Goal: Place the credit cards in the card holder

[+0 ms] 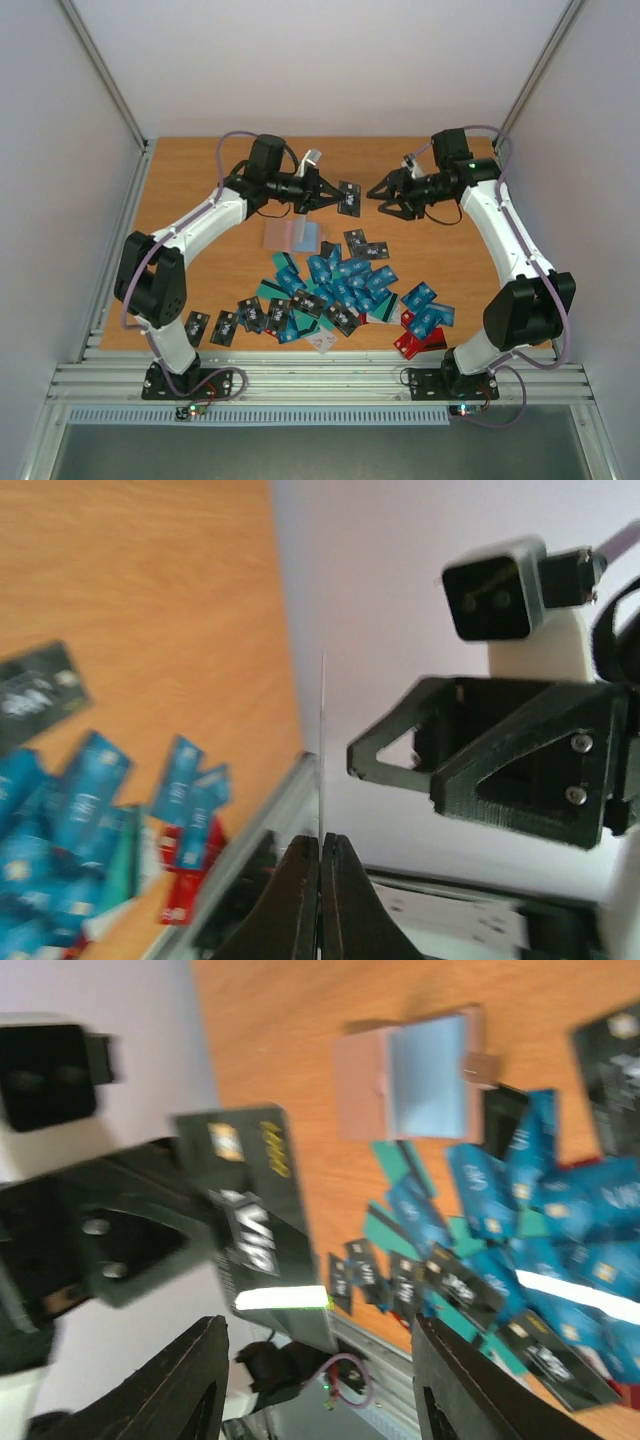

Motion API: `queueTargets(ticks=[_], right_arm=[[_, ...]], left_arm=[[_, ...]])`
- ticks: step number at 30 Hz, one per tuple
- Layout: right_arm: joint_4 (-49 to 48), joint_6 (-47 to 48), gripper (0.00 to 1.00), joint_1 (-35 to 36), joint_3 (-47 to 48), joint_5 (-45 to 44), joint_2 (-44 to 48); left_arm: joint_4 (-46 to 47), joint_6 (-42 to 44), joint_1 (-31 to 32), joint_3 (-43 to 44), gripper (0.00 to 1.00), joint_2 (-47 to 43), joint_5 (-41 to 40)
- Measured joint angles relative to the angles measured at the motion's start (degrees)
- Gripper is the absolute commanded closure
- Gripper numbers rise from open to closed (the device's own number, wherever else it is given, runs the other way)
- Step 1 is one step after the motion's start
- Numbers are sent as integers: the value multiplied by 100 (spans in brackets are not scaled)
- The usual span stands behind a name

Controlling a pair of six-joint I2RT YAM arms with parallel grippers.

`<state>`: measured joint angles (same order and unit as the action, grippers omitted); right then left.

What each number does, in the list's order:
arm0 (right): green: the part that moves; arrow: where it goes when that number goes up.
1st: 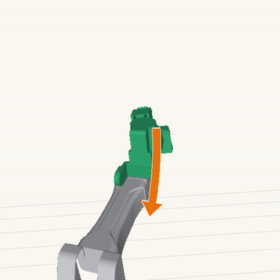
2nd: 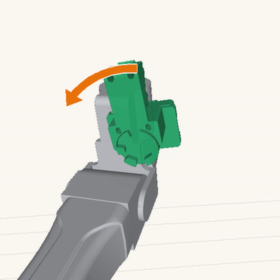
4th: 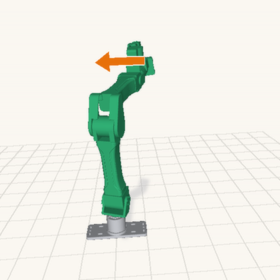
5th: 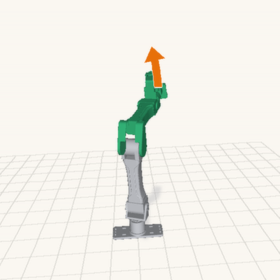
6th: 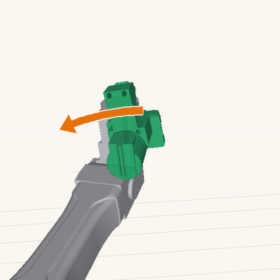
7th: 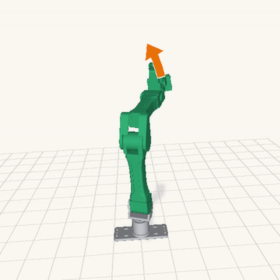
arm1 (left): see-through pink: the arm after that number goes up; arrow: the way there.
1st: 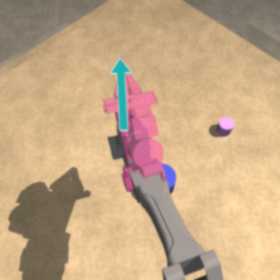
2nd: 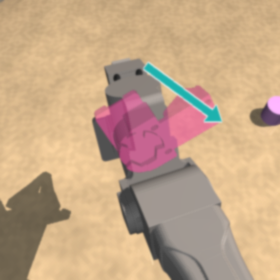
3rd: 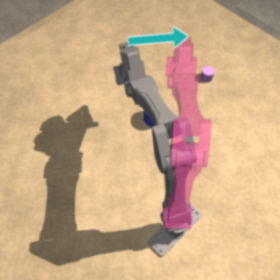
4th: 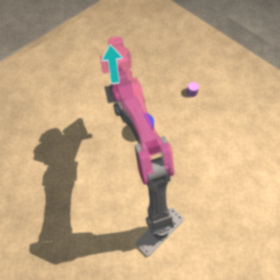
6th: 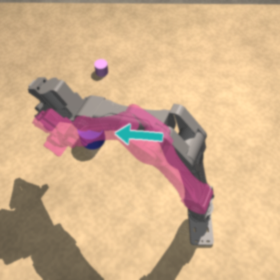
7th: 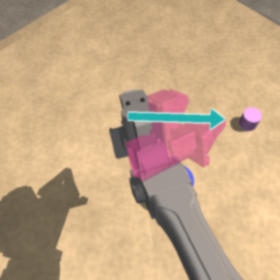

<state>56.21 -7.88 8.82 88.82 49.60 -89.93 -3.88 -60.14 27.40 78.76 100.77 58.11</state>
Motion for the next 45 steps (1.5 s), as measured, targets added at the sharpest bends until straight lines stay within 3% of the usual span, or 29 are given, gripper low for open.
queueTargets(ticks=[6,15,34,45], right_arm=[[433,109,51,-52,-584,-542,2],[531,120,52,-46,-702,-625,9],[455,109,56,695,-656,-695,-221],[275,13,60,1517,140,-962,-1276]], left_arm=[[-2671,2188,2,872,100,516,-1117],[-4553,3475,63,1475,100,1462,-2380],[-5536,4389,-66,1891,100,1628,-4000],[-5488,4544,-332,1600,100,1423,-4411]])
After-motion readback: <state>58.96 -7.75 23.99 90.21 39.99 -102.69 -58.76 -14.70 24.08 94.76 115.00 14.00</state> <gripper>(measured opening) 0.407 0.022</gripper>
